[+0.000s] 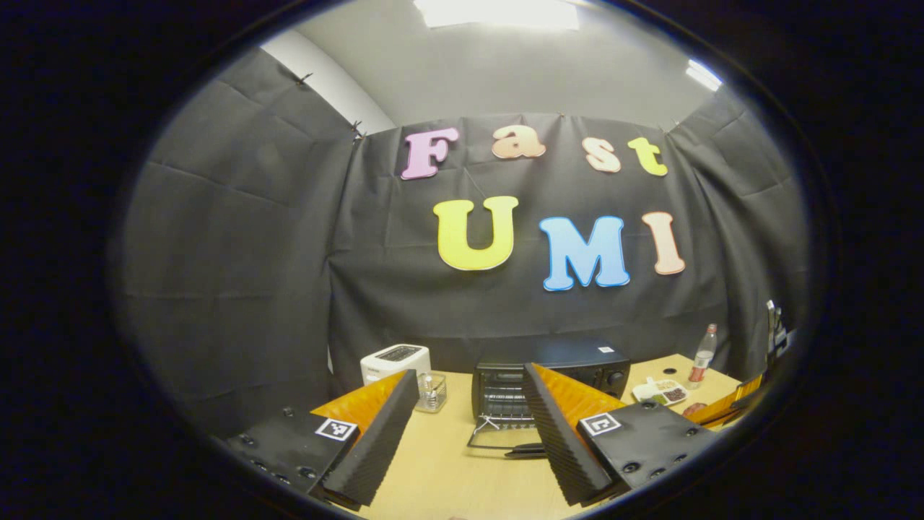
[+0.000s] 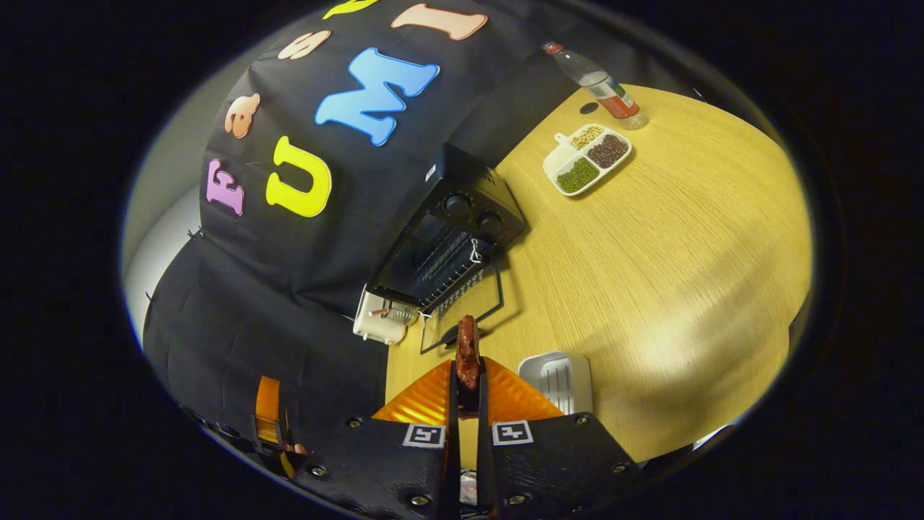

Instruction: Open the electric oven with the left hand, put the food in, and close the electric oven.

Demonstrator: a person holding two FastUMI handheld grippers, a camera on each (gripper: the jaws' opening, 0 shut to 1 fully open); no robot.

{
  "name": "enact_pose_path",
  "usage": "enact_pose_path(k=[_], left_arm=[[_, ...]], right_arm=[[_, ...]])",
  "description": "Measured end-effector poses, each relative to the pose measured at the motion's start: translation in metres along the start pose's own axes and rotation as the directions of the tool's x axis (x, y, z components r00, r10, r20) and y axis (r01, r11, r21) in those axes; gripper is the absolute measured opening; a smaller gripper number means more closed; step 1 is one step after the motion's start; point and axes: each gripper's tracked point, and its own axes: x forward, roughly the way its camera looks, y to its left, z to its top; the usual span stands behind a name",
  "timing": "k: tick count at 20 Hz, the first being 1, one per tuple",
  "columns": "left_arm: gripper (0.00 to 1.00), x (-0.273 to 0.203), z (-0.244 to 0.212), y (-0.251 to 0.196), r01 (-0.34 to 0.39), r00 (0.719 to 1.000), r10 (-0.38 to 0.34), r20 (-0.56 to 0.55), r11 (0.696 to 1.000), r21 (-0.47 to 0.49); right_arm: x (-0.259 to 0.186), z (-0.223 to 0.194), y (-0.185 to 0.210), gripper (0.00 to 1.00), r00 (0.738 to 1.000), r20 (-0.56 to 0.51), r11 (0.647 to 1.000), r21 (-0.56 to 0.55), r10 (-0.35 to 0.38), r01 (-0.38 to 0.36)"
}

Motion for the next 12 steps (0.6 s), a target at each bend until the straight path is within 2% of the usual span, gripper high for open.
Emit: enact_pose_path(k=[3, 8, 11, 12], left_arm=[[1.0, 0.013, 0.0, 0.009, 0.005, 1.0, -0.005, -0.001, 1.0, -0.006], [0.9, 0.034, -0.004, 0.034, -0.005, 1.0, 0.005, -0.001, 1.0, -0.002], [0.9, 0.049, -0.009, 0.049, -0.014, 1.0, 0.014, -0.004, 1.0, -0.001], [1.0, 0.053, -0.01, 0.054, -0.016, 1.0, 0.016, -0.007, 1.0, 0.0]], right_arm=[[0.017, 0.011, 0.021, 0.1, 0.999, 0.035, 1.0, -0.006, 0.025, -0.025], [0.053, 0.02, 0.047, 0.09, 0.997, 0.064, 0.999, -0.01, 0.045, -0.045], [0.074, 0.024, 0.056, 0.09, 0.996, 0.082, 0.999, -0.023, 0.047, -0.045], [0.081, 0.027, 0.059, 0.09, 0.995, 0.087, 0.999, -0.025, 0.05, -0.048]])
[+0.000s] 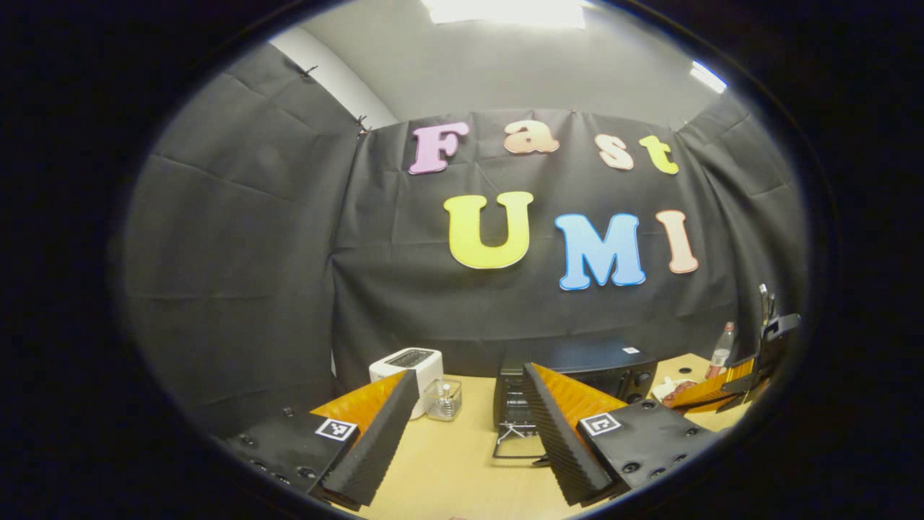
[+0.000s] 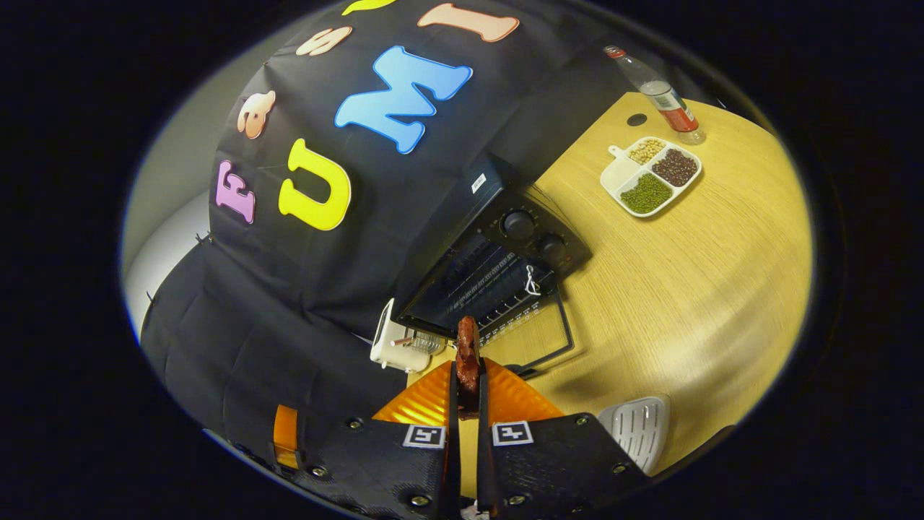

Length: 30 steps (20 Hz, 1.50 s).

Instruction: Open the electric oven with the left hand, put the food in, and close the electric oven.

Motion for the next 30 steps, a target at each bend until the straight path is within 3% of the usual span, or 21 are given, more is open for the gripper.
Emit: enact_pose_path(k=[3, 4, 10, 19, 23, 29, 30], left_arm=[[1.0, 0.012, -0.005, 0.012, -0.003, 1.0, 0.004, -0.01, 1.0, 0.011], [0.91, 0.018, -0.007, 0.016, -0.005, 1.0, 0.006, -0.011, 1.0, 0.017], [1.0, 0.044, -0.026, 0.044, -0.029, 0.998, 0.029, -0.05, 1.0, 0.007], [0.96, 0.068, -0.047, 0.084, -0.081, 0.991, 0.085, -0.099, 0.996, 0.04], [1.0, 0.075, -0.049, 0.093, -0.09, 0.99, 0.096, -0.107, 0.994, 0.063], [0.96, 0.074, -0.056, 0.099, -0.093, 0.987, 0.102, -0.127, 0.993, 0.074], [1.0, 0.074, -0.056, 0.099, -0.093, 0.987, 0.102, -0.125, 0.993, 0.077]], right_arm=[[0.028, 0.004, 0.006, 0.09, 1.0, 0.018, 1.0, -0.005, -0.001, 0.001], [0.037, 0.006, 0.007, 0.1, 1.0, 0.024, 1.0, -0.011, -0.002, 0.002], [0.092, 0.012, 0.009, 0.09, 0.999, 0.049, 1.0, -0.016, 0.002, -0.001], [0.169, 0.026, 0.012, 0.09, 0.994, 0.11, 1.0, -0.023, 0.015, -0.012], [0.193, 0.022, 0.009, 0.09, 0.992, 0.129, 1.0, -0.025, 0.01, -0.007], [0.208, 0.029, -0.005, 0.09, 0.989, 0.147, 0.999, -0.037, -0.007, 0.012], [0.209, 0.03, -0.006, 0.1, 0.987, 0.158, 0.999, -0.047, -0.012, 0.019]])
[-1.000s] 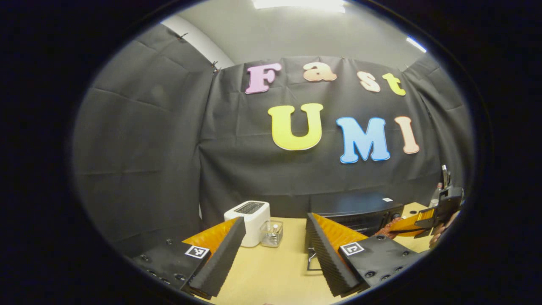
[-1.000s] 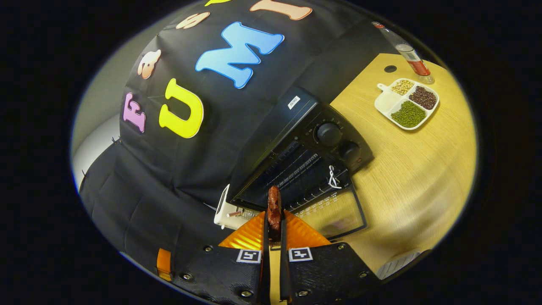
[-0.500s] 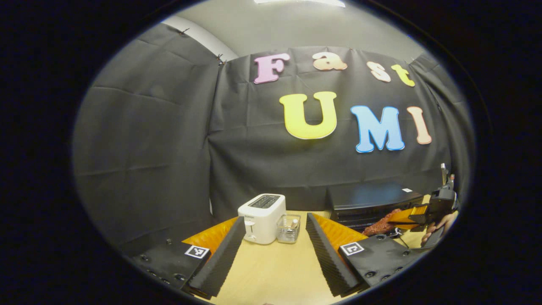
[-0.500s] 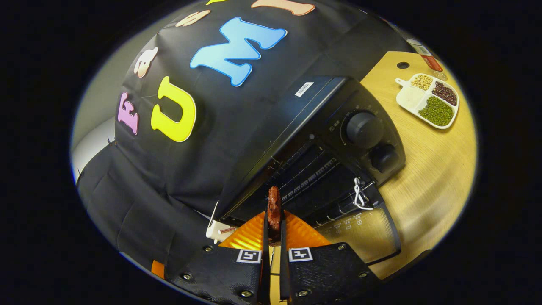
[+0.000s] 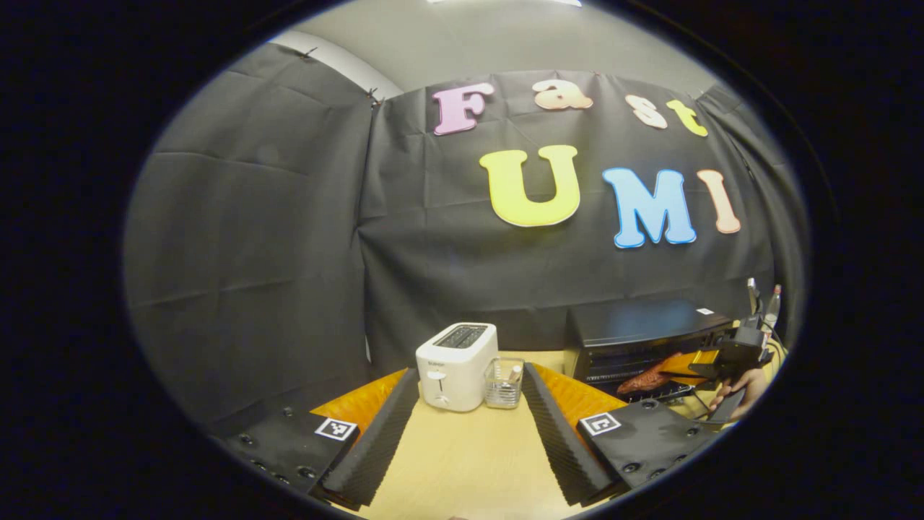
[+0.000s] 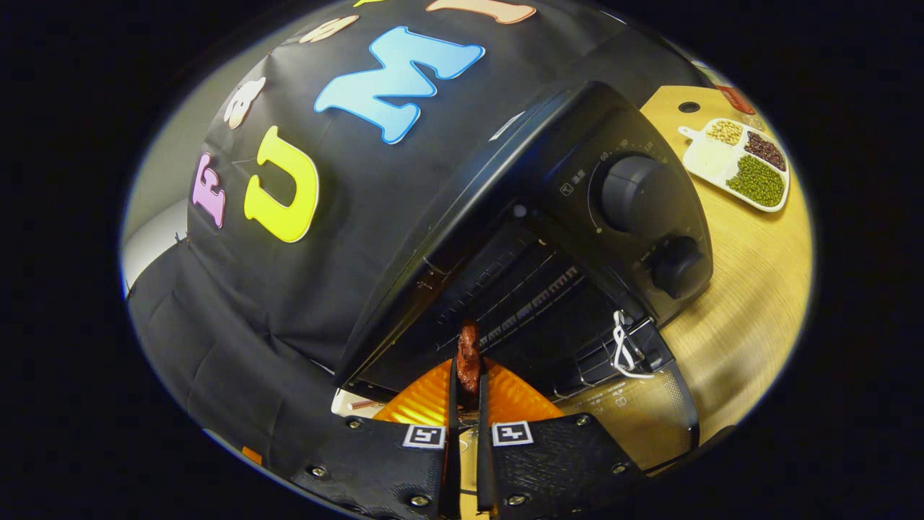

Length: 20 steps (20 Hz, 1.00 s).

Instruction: Open the electric oven with the left hand, put the food in, and close the electric oven.

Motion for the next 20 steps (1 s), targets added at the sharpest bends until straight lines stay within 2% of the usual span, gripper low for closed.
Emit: enact_pose_path(k=[3, 5, 6, 7, 8, 9, 11, 12, 13, 14, 16, 17, 20], left_arm=[[1.0, 0.001, 0.0, 0.0, 0.001, 1.0, -0.001, 0.0, 1.0, 0.008], [0.96, -0.002, 0.001, -0.001, 0.001, 1.0, -0.001, 0.001, 1.0, 0.008], [0.96, -0.004, 0.001, -0.001, 0.001, 1.0, -0.001, 0.003, 1.0, 0.009], [0.96, -0.005, 0.001, -0.001, 0.0, 1.0, 0.0, 0.003, 1.0, 0.013], [0.96, -0.007, 0.0, -0.001, -0.002, 1.0, 0.002, 0.002, 1.0, 0.018], [0.96, -0.008, 0.001, -0.002, -0.002, 1.0, 0.002, 0.002, 1.0, 0.019], [0.96, -0.008, 0.001, -0.005, 0.002, 1.0, -0.002, 0.002, 1.0, 0.013], [1.0, -0.009, 0.0, -0.008, 0.005, 1.0, -0.005, 0.002, 1.0, 0.011], [0.96, -0.009, 0.0, -0.012, 0.011, 1.0, -0.011, 0.002, 1.0, 0.007], [1.0, -0.01, 0.001, -0.016, 0.019, 1.0, -0.019, 0.004, 1.0, 0.003], [0.96, -0.011, 0.003, -0.029, 0.042, 0.999, -0.042, 0.008, 0.999, -0.001], [1.0, -0.012, 0.002, -0.036, 0.057, 0.998, -0.057, 0.007, 0.998, -0.001], [1.0, -0.013, -0.001, -0.062, 0.111, 0.994, -0.111, 0.001, 0.994, -0.009]], right_arm=[[0.004, 0.0, -0.007, 0.11, 0.999, 0.024, 0.998, -0.036, -0.041, 0.042], [0.003, 0.003, -0.017, 0.18, 0.996, 0.022, 0.995, -0.05, -0.082, 0.083], [0.002, 0.006, -0.023, 0.27, 0.994, 0.024, 0.992, -0.063, -0.104, 0.105], [0.002, 0.01, -0.027, 0.25, 0.992, 0.037, 0.99, -0.076, -0.12, 0.122], [-0.001, 0.016, -0.024, 0.42, 0.992, 0.052, 0.989, -0.087, -0.116, 0.12], [-0.003, 0.02, -0.02, 0.42, 0.993, 0.066, 0.989, -0.099, -0.103, 0.109], [-0.012, 0.025, -0.019, 0.79, 0.991, 0.088, 0.984, -0.14, -0.101, 0.113], [-0.017, 0.029, -0.017, 0.98, 0.99, 0.098, 0.979, -0.167, -0.1, 0.116], [-0.023, 0.032, -0.016, 0.97, 0.989, 0.108, 0.974, -0.193, -0.098, 0.117], [-0.03, 0.035, -0.012, 0.98, 0.99, 0.113, 0.969, -0.221, -0.089, 0.112], [-0.048, 0.038, -0.005, 0.97, 0.991, 0.115, 0.955, -0.279, -0.07, 0.1], [-0.059, 0.04, -0.001, 0.97, 0.991, 0.118, 0.945, -0.312, -0.06, 0.095], [-0.094, 0.051, 0.012, 0.97, 0.987, 0.156, 0.906, -0.413, -0.028, 0.091]])
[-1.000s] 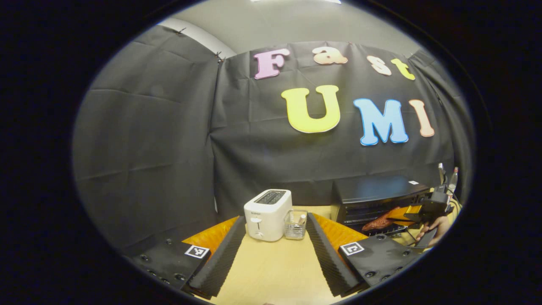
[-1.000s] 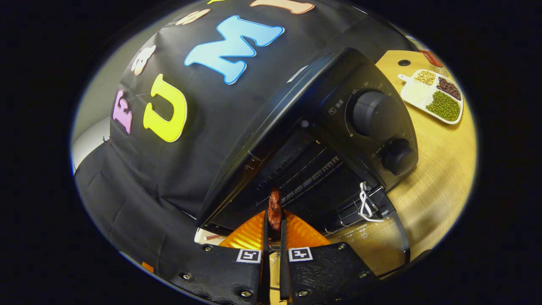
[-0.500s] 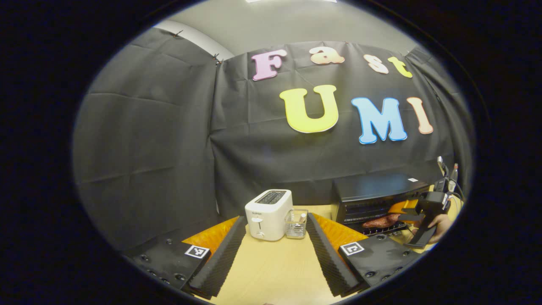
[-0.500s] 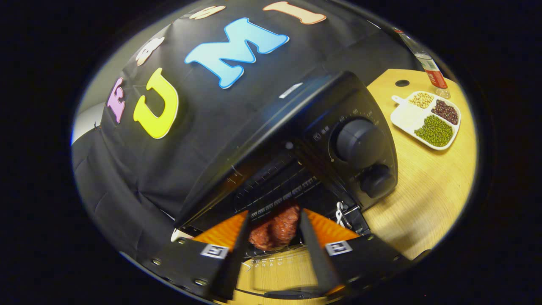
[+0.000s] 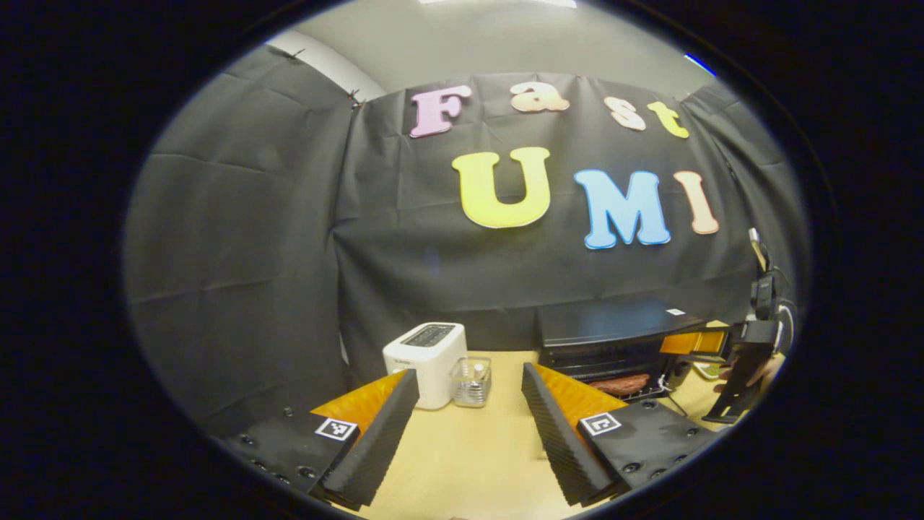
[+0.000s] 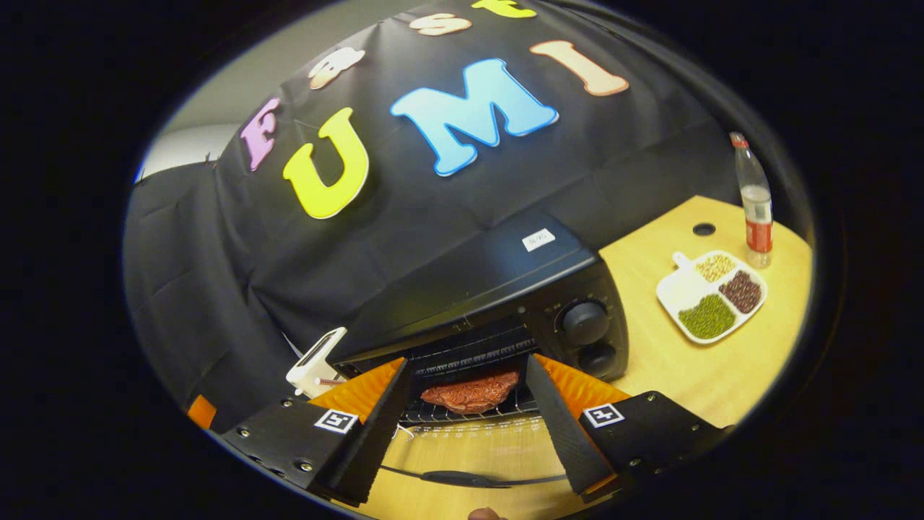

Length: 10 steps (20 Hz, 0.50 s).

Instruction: Open the electric oven with the left hand, put the food in, and close the electric oven.

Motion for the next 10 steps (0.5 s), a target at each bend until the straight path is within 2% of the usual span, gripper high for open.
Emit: enact_pose_path(k=[3, 10], left_arm=[[1.0, 0.002, -0.009, -0.03, 0.056, 0.998, -0.056, -0.017, 0.998, -0.01], [1.0, -0.004, -0.037, -0.104, 0.201, 0.976, -0.203, -0.075, 0.979, -0.037]], right_arm=[[-0.035, 0.017, 0.003, 0.97, 0.999, 0.04, 0.997, -0.081, 0.011, -0.008], [-0.11, 0.048, -0.014, 0.98, 0.991, 0.134, 0.969, -0.24, -0.022, 0.054]])
